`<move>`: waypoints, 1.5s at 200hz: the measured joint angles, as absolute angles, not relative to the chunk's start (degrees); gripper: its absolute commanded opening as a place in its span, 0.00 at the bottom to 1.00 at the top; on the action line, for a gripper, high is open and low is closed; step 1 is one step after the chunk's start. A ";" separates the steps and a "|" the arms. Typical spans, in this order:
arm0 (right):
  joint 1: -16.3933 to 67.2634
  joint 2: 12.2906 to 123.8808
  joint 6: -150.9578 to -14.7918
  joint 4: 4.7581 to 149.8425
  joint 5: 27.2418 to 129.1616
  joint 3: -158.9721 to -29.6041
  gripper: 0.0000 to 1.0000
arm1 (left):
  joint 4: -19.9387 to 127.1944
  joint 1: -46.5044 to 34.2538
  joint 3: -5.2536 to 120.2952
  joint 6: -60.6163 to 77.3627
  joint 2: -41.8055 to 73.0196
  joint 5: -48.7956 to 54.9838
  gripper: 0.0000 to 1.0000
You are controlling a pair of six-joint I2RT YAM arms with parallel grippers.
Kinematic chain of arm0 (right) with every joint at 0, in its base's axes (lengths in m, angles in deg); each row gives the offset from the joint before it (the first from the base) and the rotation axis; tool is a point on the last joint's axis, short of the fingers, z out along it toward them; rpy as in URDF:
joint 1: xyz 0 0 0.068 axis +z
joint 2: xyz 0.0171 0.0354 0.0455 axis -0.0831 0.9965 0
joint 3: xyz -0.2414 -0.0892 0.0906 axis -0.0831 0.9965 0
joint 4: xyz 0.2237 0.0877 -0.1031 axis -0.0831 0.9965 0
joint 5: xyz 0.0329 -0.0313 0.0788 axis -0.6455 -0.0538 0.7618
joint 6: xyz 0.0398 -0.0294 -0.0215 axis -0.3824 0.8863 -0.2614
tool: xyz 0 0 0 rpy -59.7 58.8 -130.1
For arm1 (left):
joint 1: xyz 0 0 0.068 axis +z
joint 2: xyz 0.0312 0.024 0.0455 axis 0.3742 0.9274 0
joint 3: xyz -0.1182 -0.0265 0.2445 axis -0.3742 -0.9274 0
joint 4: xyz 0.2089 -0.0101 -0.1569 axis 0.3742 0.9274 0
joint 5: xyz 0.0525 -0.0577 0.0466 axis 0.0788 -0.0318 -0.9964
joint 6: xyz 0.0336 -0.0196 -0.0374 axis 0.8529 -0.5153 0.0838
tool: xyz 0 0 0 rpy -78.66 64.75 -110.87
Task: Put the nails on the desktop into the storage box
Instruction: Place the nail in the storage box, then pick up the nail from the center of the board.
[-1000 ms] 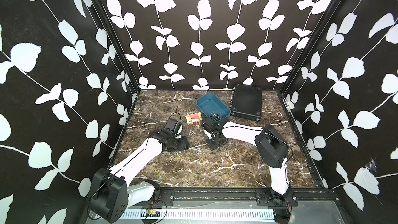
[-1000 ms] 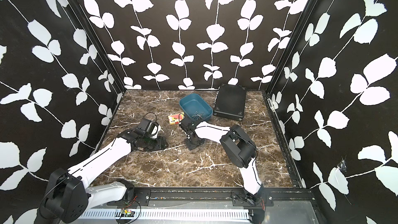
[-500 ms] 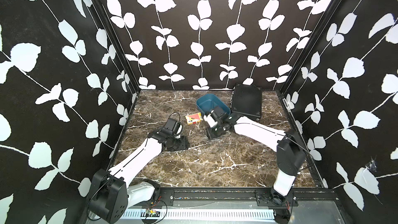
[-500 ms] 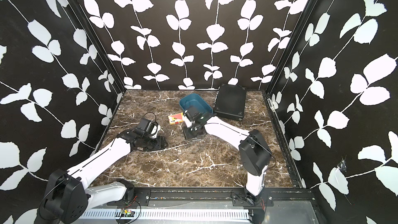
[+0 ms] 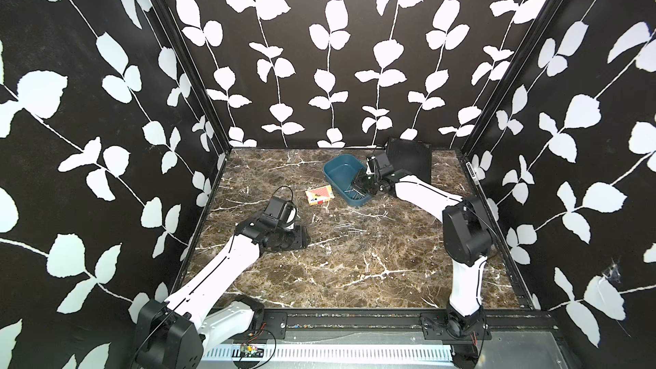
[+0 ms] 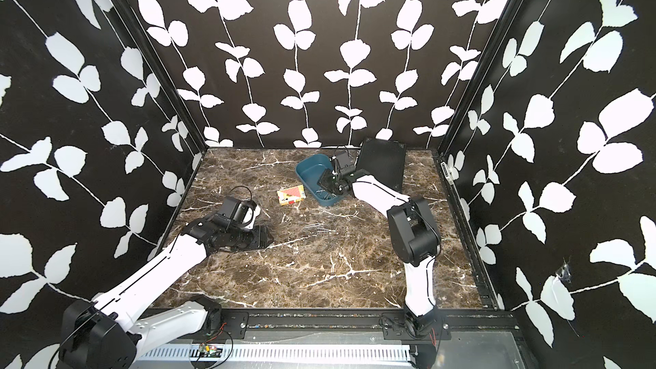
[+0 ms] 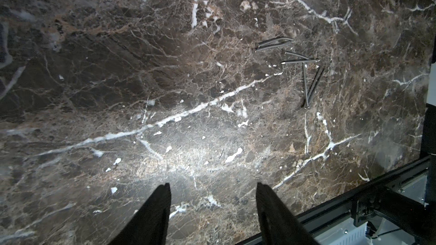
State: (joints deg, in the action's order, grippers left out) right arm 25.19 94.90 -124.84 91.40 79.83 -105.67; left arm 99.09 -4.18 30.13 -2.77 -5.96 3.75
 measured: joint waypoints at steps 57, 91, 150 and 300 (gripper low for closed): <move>24.86 93.65 -123.60 95.73 76.84 -106.00 0.27 | 97.86 -4.16 30.15 -2.44 -2.70 4.51 0.60; 25.38 85.96 -114.02 104.29 78.80 -105.83 0.32 | 95.68 -4.18 30.22 -2.48 1.63 5.69 0.60; 30.94 81.96 -88.08 119.07 80.64 -100.30 0.38 | 92.49 -4.18 30.44 -3.38 4.32 6.81 0.60; 33.41 91.49 -68.26 125.06 77.12 -98.85 0.39 | 89.97 -4.18 29.28 -6.35 4.23 7.81 0.60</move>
State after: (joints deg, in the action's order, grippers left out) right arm 33.41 91.49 -68.26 125.06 77.12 -98.85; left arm 89.97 -4.18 29.28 -6.35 4.23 7.81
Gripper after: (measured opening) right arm 0.390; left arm 0.601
